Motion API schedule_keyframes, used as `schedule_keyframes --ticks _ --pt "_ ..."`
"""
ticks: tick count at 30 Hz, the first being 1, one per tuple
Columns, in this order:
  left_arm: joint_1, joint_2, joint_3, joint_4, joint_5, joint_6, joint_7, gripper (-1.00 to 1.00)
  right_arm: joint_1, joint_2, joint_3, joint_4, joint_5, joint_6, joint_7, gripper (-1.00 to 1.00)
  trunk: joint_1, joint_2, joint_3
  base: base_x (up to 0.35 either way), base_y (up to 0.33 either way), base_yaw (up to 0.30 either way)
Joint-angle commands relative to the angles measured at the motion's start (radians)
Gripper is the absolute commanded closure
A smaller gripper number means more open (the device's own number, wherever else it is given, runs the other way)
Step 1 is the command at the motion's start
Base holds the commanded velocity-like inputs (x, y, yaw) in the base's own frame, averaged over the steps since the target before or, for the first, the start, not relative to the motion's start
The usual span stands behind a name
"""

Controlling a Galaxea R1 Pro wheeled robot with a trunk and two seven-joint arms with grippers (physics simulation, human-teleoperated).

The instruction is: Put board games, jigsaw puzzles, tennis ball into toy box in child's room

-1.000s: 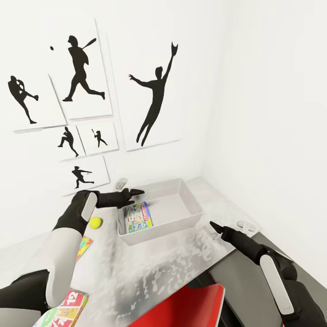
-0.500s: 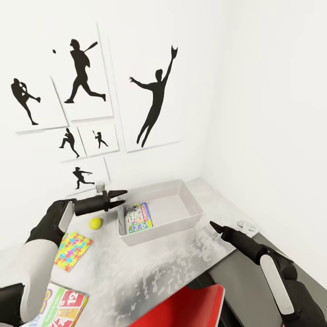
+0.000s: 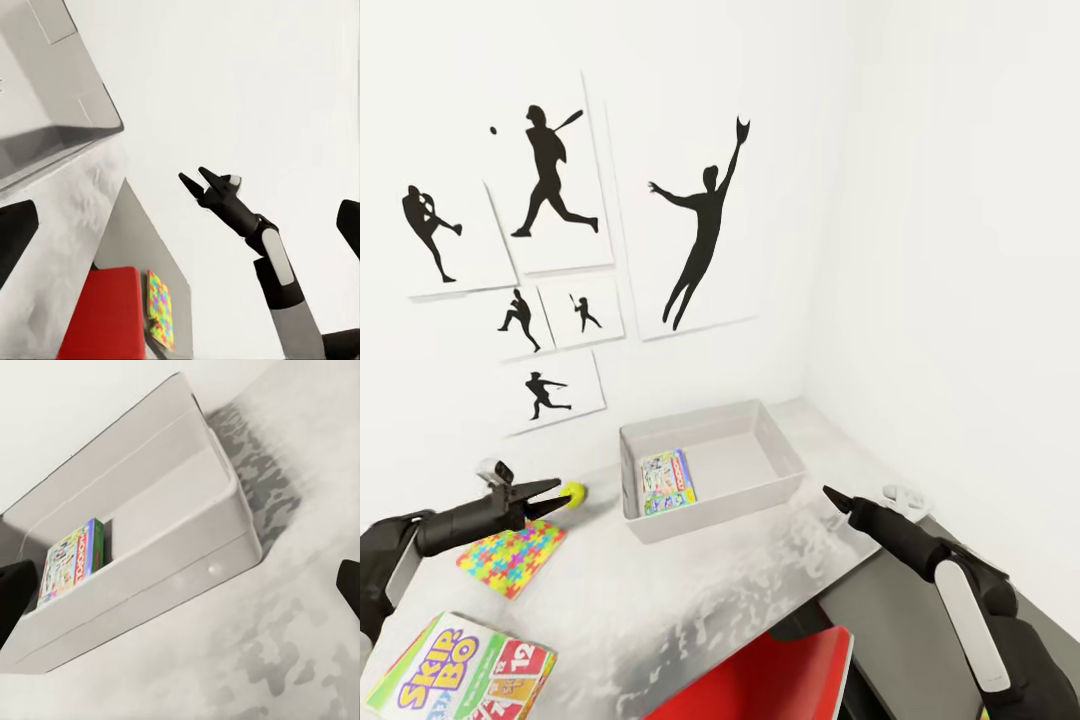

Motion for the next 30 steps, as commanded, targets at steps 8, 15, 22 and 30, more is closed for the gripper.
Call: schedule_keyframes --ticks 8,15,22,30 --pt "0.104 0.028 0.056 -0.003 0.003 -0.082 -0.009 -1.00 -0.004 0.001 -0.080 -0.002 -0.003 0.007 0.098 -1.00 0.001 -0.002 0.011 -0.002 0.000 0.000" --pt "0.130 0.027 0.085 -0.039 0.005 -0.093 -0.009 -1.00 -0.004 0.003 -0.117 0.002 -0.002 0.007 0.184 -1.00 0.001 -0.002 0.022 -0.094 0.000 0.000" --pt "0.133 0.024 0.089 -0.051 0.006 -0.099 -0.009 -1.00 -0.003 0.007 -0.125 0.033 -0.002 0.005 0.206 -1.00 0.001 -0.002 0.034 -0.071 0.000 0.000" --pt "0.134 0.024 0.091 -0.055 0.006 -0.101 -0.009 -1.00 0.002 0.005 -0.127 0.031 -0.002 -0.044 0.210 -1.00 0.001 -0.002 0.047 -0.010 0.000 0.000"
